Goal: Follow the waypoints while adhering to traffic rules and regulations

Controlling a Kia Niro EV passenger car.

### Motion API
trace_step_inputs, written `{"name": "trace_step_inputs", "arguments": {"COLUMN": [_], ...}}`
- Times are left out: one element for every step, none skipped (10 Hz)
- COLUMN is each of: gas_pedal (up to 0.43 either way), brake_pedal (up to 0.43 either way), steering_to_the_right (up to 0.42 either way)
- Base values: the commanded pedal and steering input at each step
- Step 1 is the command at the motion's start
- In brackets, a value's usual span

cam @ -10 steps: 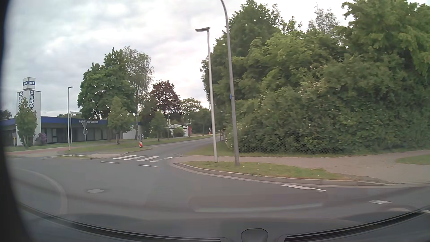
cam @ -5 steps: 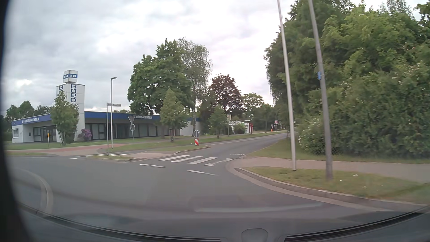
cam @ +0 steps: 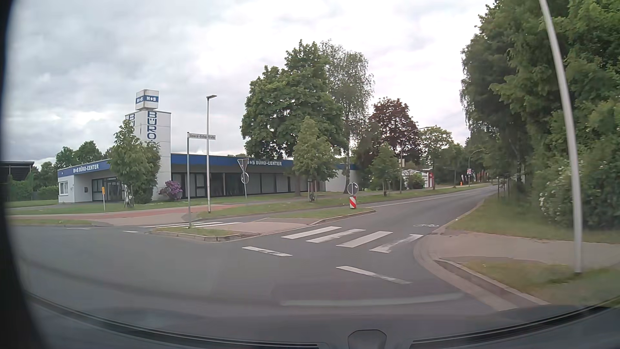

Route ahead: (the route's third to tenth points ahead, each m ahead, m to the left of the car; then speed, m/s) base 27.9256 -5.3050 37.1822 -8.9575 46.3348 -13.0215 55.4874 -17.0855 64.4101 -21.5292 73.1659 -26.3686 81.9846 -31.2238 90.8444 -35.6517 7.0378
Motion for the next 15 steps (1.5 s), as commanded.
{"name": "trace_step_inputs", "arguments": {"gas_pedal": [0.15, 0.15, 0.15, 0.15, 0.15, 0.157, 0.157, 0.169, 0.177, 0.197, 0.228, 0.24, 0.24, 0.248, 0.26], "brake_pedal": [0.006, 0.006, 0.006, 0.006, 0.006, 0.006, 0.006, 0.006, 0.006, 0.006, 0.006, 0.006, 0.006, 0.006, 0.006], "steering_to_the_right": [-0.11, -0.062, -0.021, 0.008, 0.039, 0.08, 0.115, 0.146, 0.17, 0.184, 0.188, 0.188, 0.188, 0.187, 0.184]}}
